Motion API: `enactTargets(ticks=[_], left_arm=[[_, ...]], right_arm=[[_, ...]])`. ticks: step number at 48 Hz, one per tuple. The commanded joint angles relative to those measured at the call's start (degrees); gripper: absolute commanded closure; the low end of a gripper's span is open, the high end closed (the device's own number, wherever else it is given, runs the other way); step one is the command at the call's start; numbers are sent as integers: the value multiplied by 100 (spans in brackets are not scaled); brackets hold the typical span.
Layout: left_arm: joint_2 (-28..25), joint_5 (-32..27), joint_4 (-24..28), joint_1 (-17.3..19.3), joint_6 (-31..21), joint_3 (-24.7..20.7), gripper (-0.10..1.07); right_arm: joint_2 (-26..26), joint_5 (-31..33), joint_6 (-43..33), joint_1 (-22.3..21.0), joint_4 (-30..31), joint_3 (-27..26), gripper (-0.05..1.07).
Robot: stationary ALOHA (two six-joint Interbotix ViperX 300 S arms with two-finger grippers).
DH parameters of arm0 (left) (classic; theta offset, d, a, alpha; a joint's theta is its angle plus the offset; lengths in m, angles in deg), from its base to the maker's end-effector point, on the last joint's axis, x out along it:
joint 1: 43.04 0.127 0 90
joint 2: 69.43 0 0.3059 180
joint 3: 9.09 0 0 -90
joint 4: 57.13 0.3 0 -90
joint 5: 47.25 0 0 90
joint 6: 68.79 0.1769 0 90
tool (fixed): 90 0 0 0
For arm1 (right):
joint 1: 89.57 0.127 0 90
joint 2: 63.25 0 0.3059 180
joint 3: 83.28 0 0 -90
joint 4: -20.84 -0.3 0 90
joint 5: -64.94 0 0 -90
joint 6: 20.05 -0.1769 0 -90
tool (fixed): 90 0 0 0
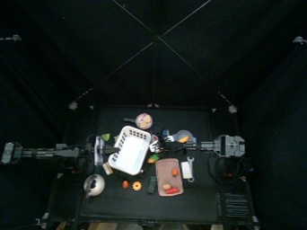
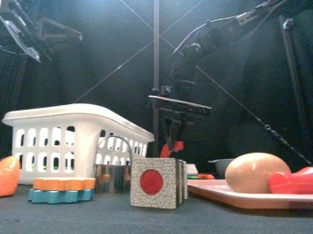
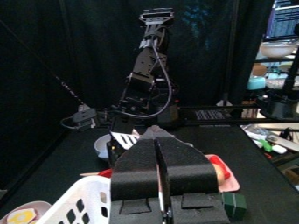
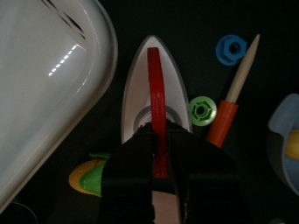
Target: Place iron in basket
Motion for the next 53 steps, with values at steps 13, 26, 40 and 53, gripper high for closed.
enactTargets(ticks=[13,26,40,53], left_arm=[[-26,26,-105,97,-9,-35,98],[-26,26,-290,290,-9,-9,98],[-26,26,-536,721,-9,44,98],[-26,18,-536,800,-9,62,98]], right_arm=[[1160,527,9,88,176,79,66],[1688,448,0,272,483,-9,66],[1415,-246,0,431,536,-606,66],[773,-923,0,519,545,-1257,66]])
